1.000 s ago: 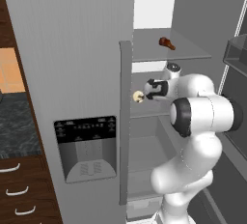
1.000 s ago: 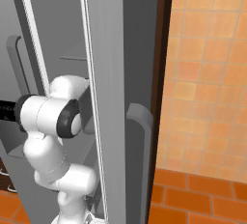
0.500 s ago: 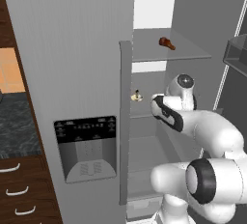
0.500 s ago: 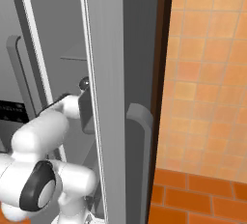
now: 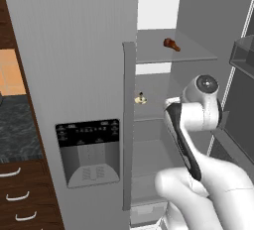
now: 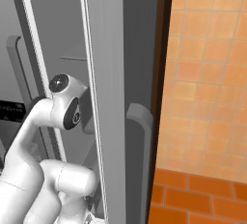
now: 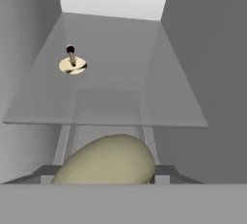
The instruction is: Place one mushroom and one chicken drumstick in each tupperware on the nearby counter, to pack two identical lunches.
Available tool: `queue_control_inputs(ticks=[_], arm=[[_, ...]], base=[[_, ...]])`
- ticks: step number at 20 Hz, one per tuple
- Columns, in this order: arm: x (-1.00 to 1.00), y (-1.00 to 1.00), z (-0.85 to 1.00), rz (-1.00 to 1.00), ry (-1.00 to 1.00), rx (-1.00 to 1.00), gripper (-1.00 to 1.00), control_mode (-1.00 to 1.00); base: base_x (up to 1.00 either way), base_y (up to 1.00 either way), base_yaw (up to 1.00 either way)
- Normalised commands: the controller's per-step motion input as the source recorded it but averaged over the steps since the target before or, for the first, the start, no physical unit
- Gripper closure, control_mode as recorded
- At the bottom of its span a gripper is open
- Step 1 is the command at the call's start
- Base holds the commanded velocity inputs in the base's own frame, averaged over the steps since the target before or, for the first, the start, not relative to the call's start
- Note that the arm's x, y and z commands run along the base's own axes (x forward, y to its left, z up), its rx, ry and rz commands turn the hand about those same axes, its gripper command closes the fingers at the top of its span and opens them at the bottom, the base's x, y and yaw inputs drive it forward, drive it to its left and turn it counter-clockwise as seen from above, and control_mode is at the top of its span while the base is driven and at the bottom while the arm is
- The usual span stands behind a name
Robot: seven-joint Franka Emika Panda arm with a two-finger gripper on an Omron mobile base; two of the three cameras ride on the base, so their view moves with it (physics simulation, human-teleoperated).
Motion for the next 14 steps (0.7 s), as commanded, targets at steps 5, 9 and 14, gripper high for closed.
queue_control_inputs(ticks=[5,9,14], arm=[[-1.00,0.00,0.21,0.03,0.00,-0.02,1.00,-1.00],[-0.50,0.00,-0.08,0.00,0.00,0.00,1.00,1.00],[0.00,0.00,0.00,0.00,0.00,0.00,1.00,1.00]], base=[[0.00,0.00,0.00],[-0.50,0.00,0.01],[-1.00,0.36,0.14]])
